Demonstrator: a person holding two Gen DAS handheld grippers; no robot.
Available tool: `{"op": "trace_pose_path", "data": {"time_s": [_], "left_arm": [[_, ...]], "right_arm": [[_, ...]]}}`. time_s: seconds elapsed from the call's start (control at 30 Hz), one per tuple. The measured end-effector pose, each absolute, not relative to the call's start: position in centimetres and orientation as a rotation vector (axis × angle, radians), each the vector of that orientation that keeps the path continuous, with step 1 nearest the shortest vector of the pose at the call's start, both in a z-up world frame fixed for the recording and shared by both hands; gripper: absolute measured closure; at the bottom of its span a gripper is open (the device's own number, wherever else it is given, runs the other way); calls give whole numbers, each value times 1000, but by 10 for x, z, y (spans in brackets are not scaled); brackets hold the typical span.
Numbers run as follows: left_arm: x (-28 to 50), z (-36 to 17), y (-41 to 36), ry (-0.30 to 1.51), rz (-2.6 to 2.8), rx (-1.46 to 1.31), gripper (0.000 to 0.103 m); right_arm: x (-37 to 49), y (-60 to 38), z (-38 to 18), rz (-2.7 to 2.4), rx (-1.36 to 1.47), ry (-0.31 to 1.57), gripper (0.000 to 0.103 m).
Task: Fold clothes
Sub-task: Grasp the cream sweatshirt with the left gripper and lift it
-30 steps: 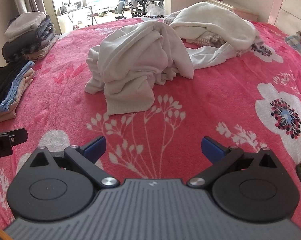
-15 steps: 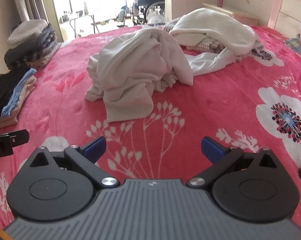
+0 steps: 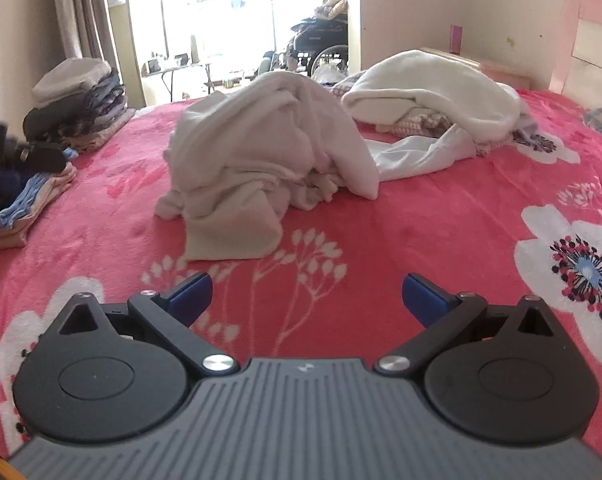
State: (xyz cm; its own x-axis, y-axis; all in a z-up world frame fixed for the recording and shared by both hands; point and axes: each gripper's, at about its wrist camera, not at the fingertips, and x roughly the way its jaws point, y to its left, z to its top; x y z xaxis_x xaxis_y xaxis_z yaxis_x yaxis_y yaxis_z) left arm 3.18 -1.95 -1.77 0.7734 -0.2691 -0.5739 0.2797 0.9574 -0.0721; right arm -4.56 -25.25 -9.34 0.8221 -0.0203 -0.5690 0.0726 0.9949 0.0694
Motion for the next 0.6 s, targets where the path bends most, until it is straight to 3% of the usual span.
{"op": "trace_pose_path", "data": {"time_s": [0.47, 0.5, 0.57, 0.6], "left_arm": [[122, -57, -168, 529, -518, 462, 1], [128, -64, -180, 527, -524, 497, 4], [140, -79, -196, 545, -509, 540, 27], [145, -85, -200, 556, -498, 542, 31]], "right_arm": [[-31, -292, -124, -103, 153, 581, 4], [-30, -295, -126, -105, 161, 588, 4], [-28, -299, -130, -113, 174, 599, 4], [-27, -300, -131, -118, 178, 603, 4]]}}
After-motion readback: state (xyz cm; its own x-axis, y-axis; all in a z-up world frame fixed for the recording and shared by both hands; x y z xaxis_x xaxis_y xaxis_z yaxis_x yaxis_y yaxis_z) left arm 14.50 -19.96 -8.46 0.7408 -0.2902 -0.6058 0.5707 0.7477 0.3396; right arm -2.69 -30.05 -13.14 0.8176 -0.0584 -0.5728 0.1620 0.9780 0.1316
